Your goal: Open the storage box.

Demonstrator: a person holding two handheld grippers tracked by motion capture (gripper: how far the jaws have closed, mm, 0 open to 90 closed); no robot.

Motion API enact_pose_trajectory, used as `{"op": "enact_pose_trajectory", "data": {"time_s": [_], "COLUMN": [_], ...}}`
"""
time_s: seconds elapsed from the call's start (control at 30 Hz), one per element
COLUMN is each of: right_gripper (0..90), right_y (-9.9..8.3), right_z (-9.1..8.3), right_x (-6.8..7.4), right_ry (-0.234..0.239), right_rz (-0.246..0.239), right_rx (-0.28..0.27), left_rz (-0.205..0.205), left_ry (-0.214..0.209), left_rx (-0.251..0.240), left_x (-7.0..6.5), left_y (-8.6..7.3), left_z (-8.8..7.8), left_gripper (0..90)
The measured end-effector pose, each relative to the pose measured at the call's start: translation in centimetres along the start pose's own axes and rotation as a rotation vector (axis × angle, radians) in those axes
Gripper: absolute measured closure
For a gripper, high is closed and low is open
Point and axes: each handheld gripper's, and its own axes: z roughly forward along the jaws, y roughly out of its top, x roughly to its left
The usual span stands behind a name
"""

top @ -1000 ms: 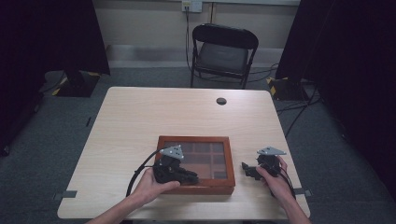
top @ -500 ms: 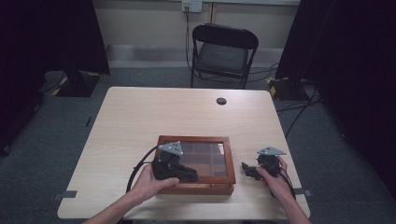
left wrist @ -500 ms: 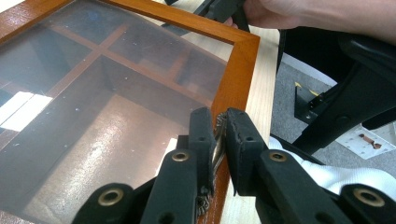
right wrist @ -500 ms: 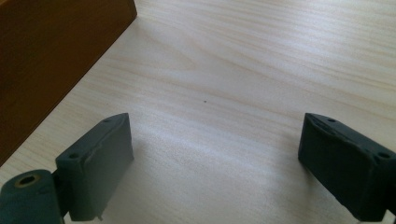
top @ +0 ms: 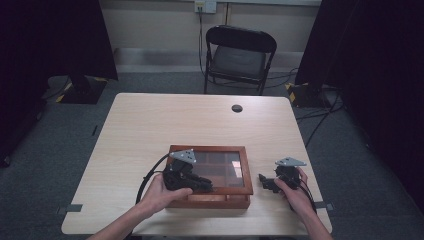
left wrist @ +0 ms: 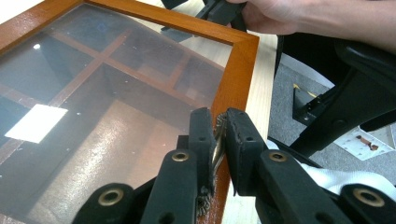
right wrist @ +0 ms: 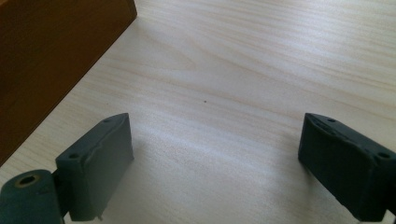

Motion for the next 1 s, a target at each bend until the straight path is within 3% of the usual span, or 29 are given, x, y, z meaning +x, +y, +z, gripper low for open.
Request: {"op": "enact_pose_trajectory", "data": {"time_s": [1.0], "right_gripper": [9.1], "right_y": [0.01], "right_z": [0.01], "right_x": [-0.01], "right_ry": [0.0], "right_rz": [-0.001], "right_rx": [0.001], "left_rz": [-0.002], "left_ry": [0.018], "left_rx": [-0.019], "left_x": [-0.28], "left_y": [0.86], "left_z": [-0.63], "left_gripper": [81.1]}}
